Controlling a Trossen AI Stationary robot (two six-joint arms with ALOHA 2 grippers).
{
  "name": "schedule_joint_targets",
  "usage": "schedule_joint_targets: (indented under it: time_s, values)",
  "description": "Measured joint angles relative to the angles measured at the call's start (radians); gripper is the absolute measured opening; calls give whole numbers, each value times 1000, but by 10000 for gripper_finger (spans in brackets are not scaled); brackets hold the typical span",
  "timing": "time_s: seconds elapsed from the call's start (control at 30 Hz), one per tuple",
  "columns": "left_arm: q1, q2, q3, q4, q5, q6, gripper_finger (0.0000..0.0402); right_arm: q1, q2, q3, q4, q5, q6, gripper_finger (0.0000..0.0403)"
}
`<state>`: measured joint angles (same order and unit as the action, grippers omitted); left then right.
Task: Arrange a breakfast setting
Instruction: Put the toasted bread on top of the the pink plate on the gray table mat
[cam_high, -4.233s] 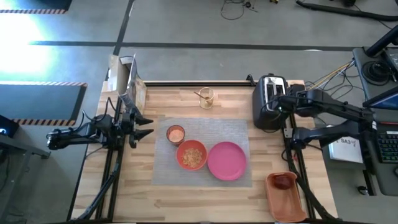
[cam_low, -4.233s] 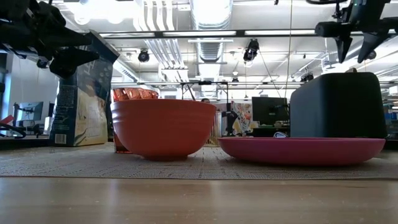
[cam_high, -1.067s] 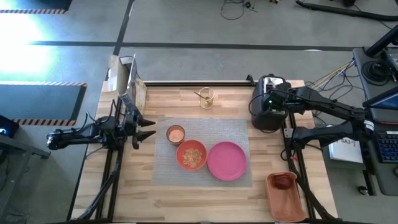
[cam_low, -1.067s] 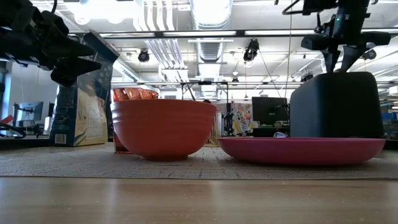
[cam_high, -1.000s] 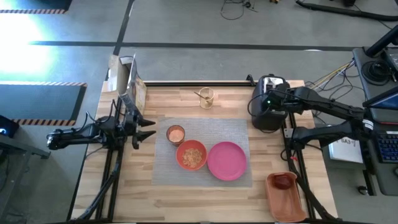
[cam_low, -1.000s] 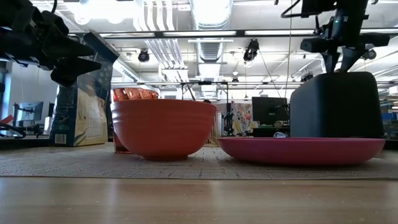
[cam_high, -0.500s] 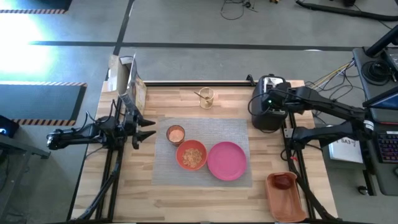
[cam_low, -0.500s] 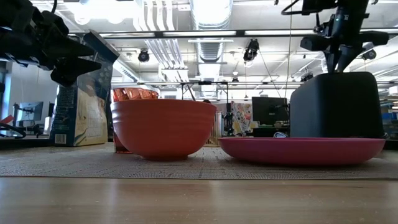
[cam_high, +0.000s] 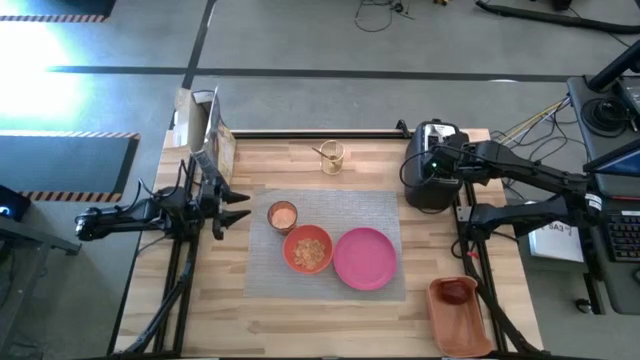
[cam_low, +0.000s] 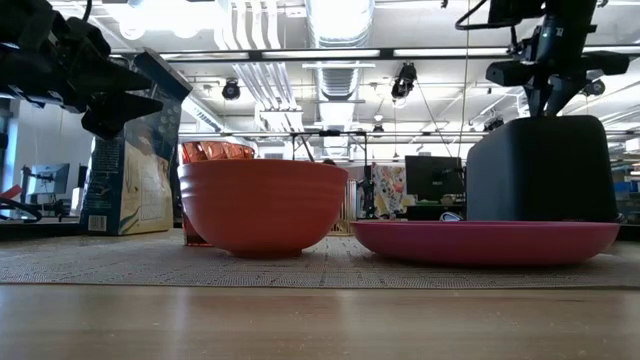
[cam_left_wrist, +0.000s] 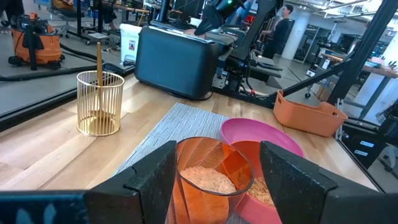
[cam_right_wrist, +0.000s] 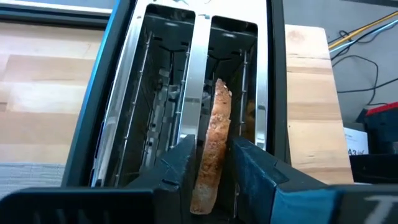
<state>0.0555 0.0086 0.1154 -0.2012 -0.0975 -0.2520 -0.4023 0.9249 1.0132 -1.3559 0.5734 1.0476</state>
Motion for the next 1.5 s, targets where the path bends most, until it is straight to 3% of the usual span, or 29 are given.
schedule_joint_targets:
  time_s: [0.33, 1.17, 1.5]
  values:
    - [0, 0, 0, 0, 0, 0, 212, -1, 0, -3, 1, 5, 7, 58]
    - [0, 0, 0, 0, 0, 0, 212, 0, -1, -3, 0, 6, -17, 29]
    - [0, 0, 0, 0, 0, -16, 212, -1, -7, 110, -2, 57, -72, 28]
